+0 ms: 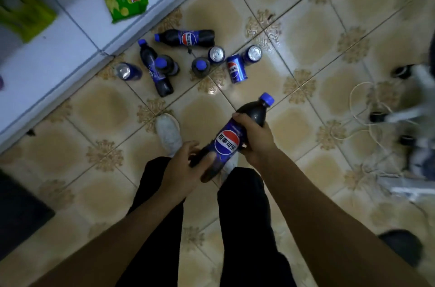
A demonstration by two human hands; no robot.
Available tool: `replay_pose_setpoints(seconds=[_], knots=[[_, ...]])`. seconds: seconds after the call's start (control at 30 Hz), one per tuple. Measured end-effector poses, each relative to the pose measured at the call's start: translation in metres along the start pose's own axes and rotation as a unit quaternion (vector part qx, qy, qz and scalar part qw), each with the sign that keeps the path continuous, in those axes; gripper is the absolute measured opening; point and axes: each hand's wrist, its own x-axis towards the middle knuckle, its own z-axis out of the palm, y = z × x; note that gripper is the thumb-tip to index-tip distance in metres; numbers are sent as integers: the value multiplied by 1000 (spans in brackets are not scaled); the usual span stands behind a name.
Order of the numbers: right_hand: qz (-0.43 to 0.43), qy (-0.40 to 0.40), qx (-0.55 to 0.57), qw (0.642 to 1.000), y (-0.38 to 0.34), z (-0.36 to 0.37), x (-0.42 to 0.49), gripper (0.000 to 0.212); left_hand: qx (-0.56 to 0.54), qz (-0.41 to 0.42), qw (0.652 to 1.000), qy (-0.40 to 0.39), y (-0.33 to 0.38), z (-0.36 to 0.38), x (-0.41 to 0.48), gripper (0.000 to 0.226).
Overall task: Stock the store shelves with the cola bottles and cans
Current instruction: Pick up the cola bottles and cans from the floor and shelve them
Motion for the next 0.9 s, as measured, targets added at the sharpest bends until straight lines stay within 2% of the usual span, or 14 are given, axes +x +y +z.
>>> replay_pose_setpoints(seconds=[0.07,0.1,0.17,0.23,0.3,0.37,0.43,0.5,0.57,0.7,0.77,0.83,0.9], knots=[[-25,-24,9,999,-14,-8,-46,29,-43,-31,997,54,18,-7,-40,36],[-34,-35,13,999,-21,-11,-70,32,-24,-4,996,87,27,-10,-62,32],[-52,-61,7,997,-31,-18,-122,44,-2,93,988,122,51,-14,-108,40],[-77,-100,-7,992,-39,-25,-173,49,6,159,981,112,77,-16,-152,59],[-107,-151,-25,982,-43,-32,-222,50,11,193,977,88,101,-17,-194,78],[-125,-209,-43,969,-45,-36,-267,50,8,207,976,71,117,-19,-232,85],[-141,-268,-70,950,-48,-36,-305,48,47,199,972,113,124,-21,-266,82],[-155,-326,-114,926,-51,-33,-339,52,69,199,955,207,124,-23,-299,72],[-174,-381,-167,892,-53,-25,-366,59,-4,212,942,262,120,-29,-328,64],[-198,-473,-240,825,-44,1,-407,62,-204,230,910,277,114,-55,-386,52],[-179,-512,-248,803,-33,19,-427,65,-304,257,884,246,109,-72,-414,35],[-154,-554,-246,780,-17,38,-449,70,-413,297,845,166,99,-86,-442,20],[-148,-600,-261,742,3,60,-473,75,-510,328,791,75,84,-98,-468,37]])
